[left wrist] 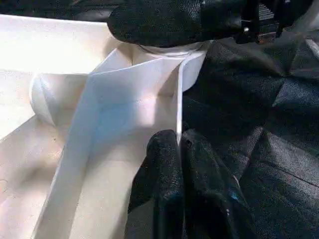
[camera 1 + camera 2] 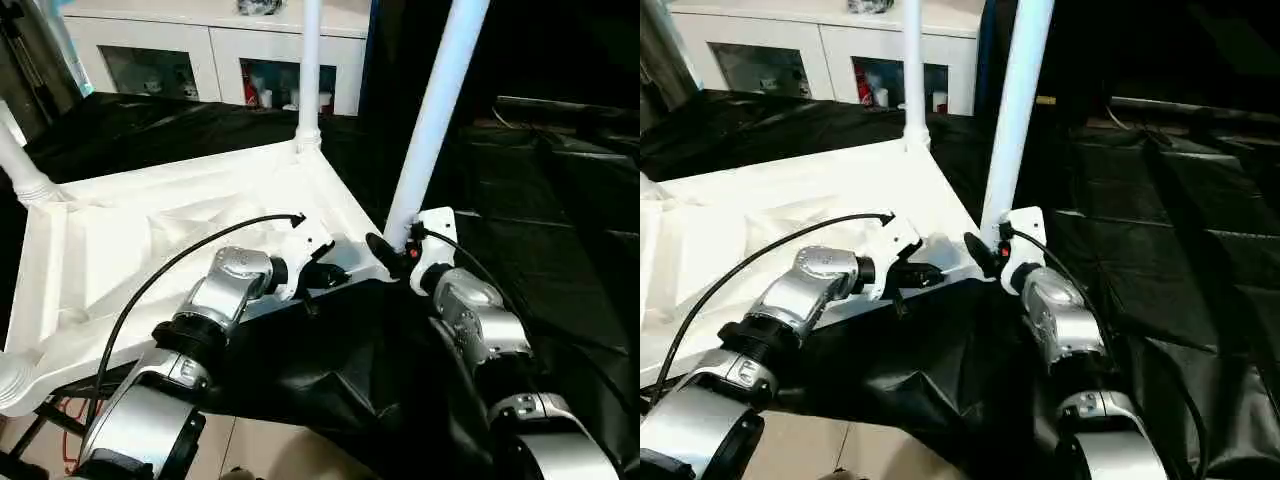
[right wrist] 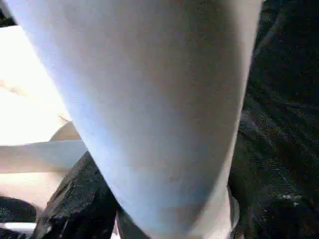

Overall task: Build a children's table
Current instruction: Rotate leg to tighten

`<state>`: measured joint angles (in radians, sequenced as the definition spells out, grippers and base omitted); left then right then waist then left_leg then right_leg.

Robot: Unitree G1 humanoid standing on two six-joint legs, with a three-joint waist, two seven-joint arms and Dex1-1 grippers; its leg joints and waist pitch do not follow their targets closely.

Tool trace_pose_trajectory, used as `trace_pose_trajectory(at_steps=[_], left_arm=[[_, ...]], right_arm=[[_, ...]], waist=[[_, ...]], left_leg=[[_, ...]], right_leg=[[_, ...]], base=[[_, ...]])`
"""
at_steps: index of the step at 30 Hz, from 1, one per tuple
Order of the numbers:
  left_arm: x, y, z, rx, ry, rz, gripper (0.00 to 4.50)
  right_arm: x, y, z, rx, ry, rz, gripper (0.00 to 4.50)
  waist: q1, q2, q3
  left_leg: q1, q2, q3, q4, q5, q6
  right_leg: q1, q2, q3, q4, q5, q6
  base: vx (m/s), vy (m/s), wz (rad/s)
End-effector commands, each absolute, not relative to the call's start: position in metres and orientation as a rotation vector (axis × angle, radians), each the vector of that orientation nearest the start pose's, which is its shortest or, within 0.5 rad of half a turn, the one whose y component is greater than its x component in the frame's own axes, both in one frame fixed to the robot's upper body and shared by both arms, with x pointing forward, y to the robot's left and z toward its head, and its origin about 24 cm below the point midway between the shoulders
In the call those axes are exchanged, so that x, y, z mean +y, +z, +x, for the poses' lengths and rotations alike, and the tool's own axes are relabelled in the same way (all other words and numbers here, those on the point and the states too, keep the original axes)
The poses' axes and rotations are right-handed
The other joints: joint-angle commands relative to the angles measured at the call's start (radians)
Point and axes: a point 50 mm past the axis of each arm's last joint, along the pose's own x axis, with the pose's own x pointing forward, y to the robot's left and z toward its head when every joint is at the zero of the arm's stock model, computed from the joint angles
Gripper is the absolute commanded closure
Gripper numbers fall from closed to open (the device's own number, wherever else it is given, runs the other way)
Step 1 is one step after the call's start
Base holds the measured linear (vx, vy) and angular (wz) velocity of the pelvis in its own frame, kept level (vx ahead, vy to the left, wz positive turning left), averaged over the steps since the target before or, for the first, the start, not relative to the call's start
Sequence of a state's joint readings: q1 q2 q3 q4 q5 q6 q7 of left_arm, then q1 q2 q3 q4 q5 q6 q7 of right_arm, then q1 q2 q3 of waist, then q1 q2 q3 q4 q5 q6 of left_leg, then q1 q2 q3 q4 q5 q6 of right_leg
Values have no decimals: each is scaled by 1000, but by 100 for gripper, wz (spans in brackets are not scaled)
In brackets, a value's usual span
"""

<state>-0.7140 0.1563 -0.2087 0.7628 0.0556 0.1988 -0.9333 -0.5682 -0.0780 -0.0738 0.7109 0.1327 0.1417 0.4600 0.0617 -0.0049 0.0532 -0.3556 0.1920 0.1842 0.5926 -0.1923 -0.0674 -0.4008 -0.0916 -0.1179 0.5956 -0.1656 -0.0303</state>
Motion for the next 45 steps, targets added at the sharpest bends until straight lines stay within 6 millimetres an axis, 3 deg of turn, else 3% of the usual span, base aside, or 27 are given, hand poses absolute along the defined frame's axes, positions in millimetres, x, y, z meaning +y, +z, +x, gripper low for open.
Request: trace_pose_trajectory(at_steps=[1,4,6,9,15,17,22,26,27,36,43,45], left_arm=[[52,77,343,266,-1216,246,450],[61,72,336,285,-1282,253,450],[67,71,333,286,-1316,264,450],[75,70,331,294,-1339,269,450],[89,71,323,306,-1447,278,450],[97,71,319,323,-1505,285,450],[106,69,315,353,-1534,320,450],[112,67,312,372,-1558,330,450],[113,67,311,375,-1566,329,450],[119,63,306,414,-1585,343,450],[116,61,309,413,-1537,324,450],[106,64,317,383,-1452,297,450]], right_arm=[[-63,30,331,322,750,211,114],[-71,31,330,318,808,146,76],[-78,32,328,316,857,122,76],[-91,35,324,310,951,96,76],[-121,42,314,324,1105,49,76],[-137,45,308,353,1182,15,76],[-150,46,303,394,1240,-5,76],[-154,46,300,421,1273,-20,76],[-154,46,299,428,1284,-23,103],[-152,46,297,447,1318,3,174],[-145,41,289,450,1326,38,184],[-137,35,291,436,1227,51,185]], waist=[[3,-13,-67],[1,-13,-66],[-2,-12,-66],[-1,-10,-67],[18,-7,-70],[26,-6,-69],[36,-6,-66],[42,-8,-67],[42,-7,-67],[48,-8,-69],[49,-9,-68],[51,-9,-67]], left_leg=[[1,42,-15,-70,-157,66],[-2,41,-16,-70,-169,64],[-4,43,-18,-71,-164,70],[0,46,-14,-68,-142,84],[0,51,-10,-64,-126,104],[2,51,-10,-65,-144,99],[7,52,-9,-67,-172,76],[4,52,-12,-68,-164,65],[5,52,-11,-68,-162,66],[4,52,-11,-67,-141,66],[6,52,-11,-67,-148,61],[9,53,-12,-69,-159,56]], right_leg=[[55,-76,63,-77,-282,-178],[58,-77,63,-78,-311,-170],[59,-77,62,-76,-300,-170],[56,-75,66,-70,-235,-198],[59,-72,64,-58,-166,-227],[59,-73,64,-62,-192,-225],[53,-73,64,-70,-260,-206],[55,-75,64,-69,-279,-189],[53,-75,64,-70,-276,-188],[54,-75,64,-63,-236,-200],[52,-75,64,-68,-262,-187],[49,-77,65,-72,-283,-181]], base=[[0,0,0],[0,0,0],[0,0,0],[0,0,0],[0,0,0],[0,0,0],[0,0,0],[0,0,0],[0,0,0],[0,0,0],[0,0,0],[0,0,0]])
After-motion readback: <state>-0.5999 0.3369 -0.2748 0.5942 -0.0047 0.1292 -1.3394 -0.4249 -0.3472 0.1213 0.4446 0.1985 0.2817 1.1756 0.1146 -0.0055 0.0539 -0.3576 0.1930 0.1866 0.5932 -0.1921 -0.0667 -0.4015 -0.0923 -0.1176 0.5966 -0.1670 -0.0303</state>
